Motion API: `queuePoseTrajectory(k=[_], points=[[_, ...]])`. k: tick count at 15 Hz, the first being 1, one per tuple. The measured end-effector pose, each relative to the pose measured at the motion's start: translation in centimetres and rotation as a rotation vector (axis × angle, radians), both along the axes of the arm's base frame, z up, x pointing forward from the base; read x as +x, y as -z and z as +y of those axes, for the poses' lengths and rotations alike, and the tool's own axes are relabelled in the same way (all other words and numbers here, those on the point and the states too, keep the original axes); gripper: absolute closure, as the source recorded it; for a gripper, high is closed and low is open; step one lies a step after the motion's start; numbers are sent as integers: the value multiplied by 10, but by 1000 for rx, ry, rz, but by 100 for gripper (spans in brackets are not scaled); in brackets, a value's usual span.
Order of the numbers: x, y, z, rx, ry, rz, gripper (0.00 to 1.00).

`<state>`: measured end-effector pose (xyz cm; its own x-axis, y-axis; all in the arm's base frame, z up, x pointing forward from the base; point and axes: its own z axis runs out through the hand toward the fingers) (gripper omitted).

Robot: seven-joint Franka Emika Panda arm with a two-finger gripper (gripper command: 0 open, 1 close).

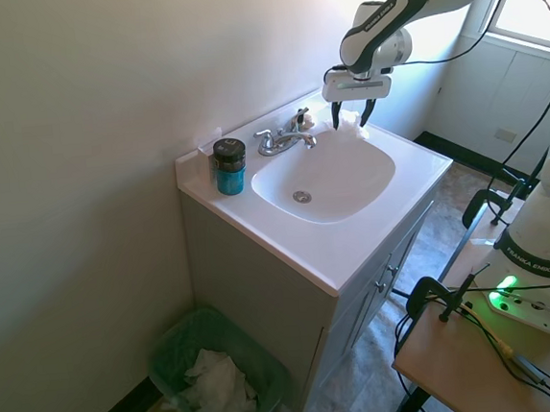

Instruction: Throw the tissue in the trash bin

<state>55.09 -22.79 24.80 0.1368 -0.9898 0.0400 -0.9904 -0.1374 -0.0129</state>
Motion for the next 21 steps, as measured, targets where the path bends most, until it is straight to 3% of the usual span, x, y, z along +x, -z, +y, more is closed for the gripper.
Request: queuePoseTrajectory(k=[16, 21], points=[[-1, 1, -9, 58, -17, -26, 100], [6, -40, -8, 64, -22, -99, 100]])
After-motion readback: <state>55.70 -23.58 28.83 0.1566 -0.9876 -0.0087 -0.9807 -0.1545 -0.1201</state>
